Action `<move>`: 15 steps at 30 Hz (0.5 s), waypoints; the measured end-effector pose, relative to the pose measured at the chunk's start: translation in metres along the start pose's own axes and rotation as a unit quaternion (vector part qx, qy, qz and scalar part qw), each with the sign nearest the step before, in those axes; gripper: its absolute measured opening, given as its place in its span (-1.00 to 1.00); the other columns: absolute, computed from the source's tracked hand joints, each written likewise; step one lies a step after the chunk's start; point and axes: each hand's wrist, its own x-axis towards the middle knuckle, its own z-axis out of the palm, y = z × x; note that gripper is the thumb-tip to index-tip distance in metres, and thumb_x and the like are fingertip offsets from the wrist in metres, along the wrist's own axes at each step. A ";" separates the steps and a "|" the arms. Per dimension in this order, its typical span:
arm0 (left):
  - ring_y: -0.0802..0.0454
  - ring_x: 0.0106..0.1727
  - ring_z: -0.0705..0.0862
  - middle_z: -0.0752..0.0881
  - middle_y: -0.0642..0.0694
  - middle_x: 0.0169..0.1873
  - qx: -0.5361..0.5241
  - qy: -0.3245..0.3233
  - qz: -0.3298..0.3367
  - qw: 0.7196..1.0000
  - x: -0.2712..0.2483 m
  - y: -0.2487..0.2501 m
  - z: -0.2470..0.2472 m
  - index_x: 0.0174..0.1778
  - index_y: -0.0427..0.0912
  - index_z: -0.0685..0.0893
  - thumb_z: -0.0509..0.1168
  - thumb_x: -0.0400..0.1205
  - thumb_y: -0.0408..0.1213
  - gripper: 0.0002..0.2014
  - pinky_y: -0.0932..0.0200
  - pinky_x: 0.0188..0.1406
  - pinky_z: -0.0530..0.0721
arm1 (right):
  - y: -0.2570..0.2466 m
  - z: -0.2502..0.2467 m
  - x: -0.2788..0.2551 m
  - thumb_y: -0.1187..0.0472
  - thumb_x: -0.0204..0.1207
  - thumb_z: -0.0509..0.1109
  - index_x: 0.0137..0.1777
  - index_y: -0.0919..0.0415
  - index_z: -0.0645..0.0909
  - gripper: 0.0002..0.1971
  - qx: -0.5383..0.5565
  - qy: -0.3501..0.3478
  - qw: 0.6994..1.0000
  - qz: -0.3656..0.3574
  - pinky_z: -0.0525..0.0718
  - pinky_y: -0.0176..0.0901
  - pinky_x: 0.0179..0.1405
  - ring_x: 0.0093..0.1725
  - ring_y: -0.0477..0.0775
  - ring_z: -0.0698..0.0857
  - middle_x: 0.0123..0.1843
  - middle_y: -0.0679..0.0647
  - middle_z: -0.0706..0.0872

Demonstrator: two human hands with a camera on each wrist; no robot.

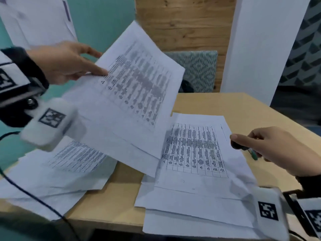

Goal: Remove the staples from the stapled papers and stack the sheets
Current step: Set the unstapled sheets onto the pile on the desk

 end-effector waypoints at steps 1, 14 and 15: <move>0.05 -0.37 0.46 0.71 -0.09 -0.43 -0.008 0.008 -0.018 1.000 -0.002 -0.014 -0.009 -0.05 0.00 0.64 0.49 0.24 -0.27 -0.64 0.29 -0.45 0.35 | -0.001 0.001 -0.003 -0.27 0.36 0.36 -0.38 0.19 0.71 -0.51 0.004 -0.003 1.000 -0.010 0.33 -0.16 -0.45 -0.48 0.00 0.47 -0.49 0.03 0.60; -0.14 0.34 0.45 0.46 -0.11 0.31 0.259 -0.091 -0.174 0.946 -0.064 -0.166 -0.028 0.54 0.06 0.28 0.57 0.10 0.19 0.07 0.08 0.21 0.43 | -0.003 0.014 -0.007 -0.82 -0.37 -0.04 -0.14 -0.09 0.63 0.02 -0.124 -0.239 0.959 -0.092 0.64 -0.19 0.03 -0.10 -0.04 0.68 -0.08 -0.01 0.73; -0.07 0.42 0.39 0.39 -0.05 0.40 0.320 -0.124 -0.105 0.933 -0.068 -0.166 -0.024 0.49 0.29 0.26 0.41 -0.09 0.50 0.15 0.13 0.30 0.34 | -0.004 0.017 -0.008 -0.82 -0.32 -0.08 -0.11 -0.08 0.60 0.02 -0.149 -0.256 0.950 -0.101 0.62 -0.12 0.02 -0.15 -0.02 0.68 -0.10 -0.02 0.74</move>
